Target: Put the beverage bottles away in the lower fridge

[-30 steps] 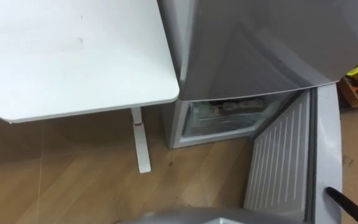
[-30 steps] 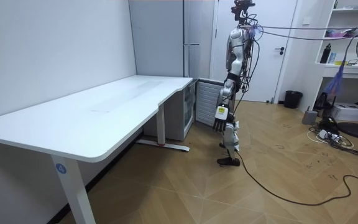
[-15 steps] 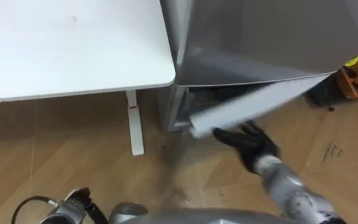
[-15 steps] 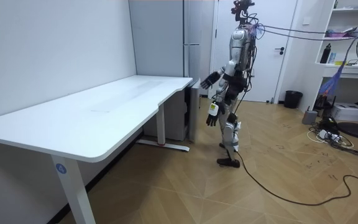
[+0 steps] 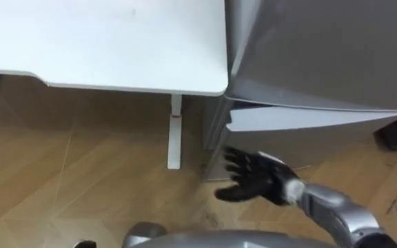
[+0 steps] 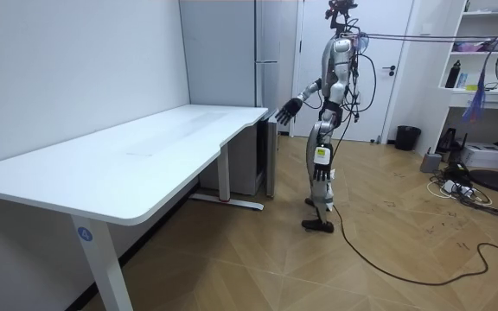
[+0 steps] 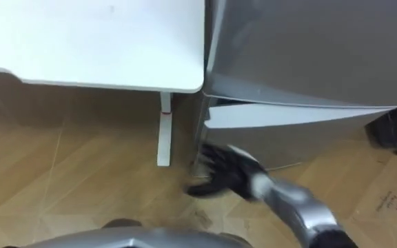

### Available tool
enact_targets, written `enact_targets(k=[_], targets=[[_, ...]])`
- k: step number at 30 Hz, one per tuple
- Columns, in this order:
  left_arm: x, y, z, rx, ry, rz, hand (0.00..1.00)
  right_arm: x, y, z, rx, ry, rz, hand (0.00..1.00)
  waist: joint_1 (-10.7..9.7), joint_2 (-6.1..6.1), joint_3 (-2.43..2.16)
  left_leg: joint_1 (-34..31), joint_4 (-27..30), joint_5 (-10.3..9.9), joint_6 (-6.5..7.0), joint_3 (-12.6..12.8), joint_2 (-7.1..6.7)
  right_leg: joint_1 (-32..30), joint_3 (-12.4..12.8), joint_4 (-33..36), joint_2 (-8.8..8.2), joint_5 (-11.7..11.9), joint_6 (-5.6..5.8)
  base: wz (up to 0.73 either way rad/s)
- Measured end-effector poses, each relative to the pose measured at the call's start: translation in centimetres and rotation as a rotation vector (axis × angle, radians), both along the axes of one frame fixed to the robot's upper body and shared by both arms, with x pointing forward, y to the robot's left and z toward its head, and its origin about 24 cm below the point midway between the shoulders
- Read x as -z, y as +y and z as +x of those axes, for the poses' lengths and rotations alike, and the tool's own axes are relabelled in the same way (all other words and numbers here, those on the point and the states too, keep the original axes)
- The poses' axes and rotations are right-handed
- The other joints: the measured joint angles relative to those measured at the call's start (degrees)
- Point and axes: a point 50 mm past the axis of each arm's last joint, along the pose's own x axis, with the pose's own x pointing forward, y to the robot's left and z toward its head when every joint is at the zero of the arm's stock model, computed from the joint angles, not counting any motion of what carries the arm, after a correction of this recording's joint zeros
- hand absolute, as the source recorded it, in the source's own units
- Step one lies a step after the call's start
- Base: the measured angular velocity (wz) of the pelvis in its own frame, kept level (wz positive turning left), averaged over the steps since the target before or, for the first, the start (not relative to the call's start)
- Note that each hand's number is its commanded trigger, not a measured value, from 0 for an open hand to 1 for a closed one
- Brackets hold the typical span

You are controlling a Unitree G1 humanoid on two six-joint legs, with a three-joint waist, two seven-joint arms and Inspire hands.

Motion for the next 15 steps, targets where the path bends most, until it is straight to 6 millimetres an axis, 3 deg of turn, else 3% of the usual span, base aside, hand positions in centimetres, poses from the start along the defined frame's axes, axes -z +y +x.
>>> enact_targets(k=[2,5,15], targets=[[-0.1,0.2,0.2,-0.009,-0.028,0.01,0.0,1.2,-1.8,-3.1,0.018,0.12,-0.079,0.0,-1.47,0.13,0.04,0.47,-0.21,-0.03,0.01,-0.02,0.0,0.4,0.11,-0.06,0.05,-0.17,0.19,0.0],[-0.1,0.2,0.3,-0.014,-0.04,0.009,0.0,1.9,-2.3,-4.7,0.122,0.154,-0.054,0.0,-1.94,0.59,0.09,1.22,-0.59,-0.04,0.01,0.69,0.04,0.86,0.71,-0.58,0.14,-0.28,0.19,-0.1],[-0.2,0.9,-2.3,-0.13,0.023,0.017,0.0,3.0,-3.0,-7.2,0.343,0.266,-0.031,0.0,-1.95,1.73,0.4,3.01,-1.13,-0.17,0.13,0.31,-0.13,3.2,0.2,-1.79,0.07,-0.71,0.68,0.05]])
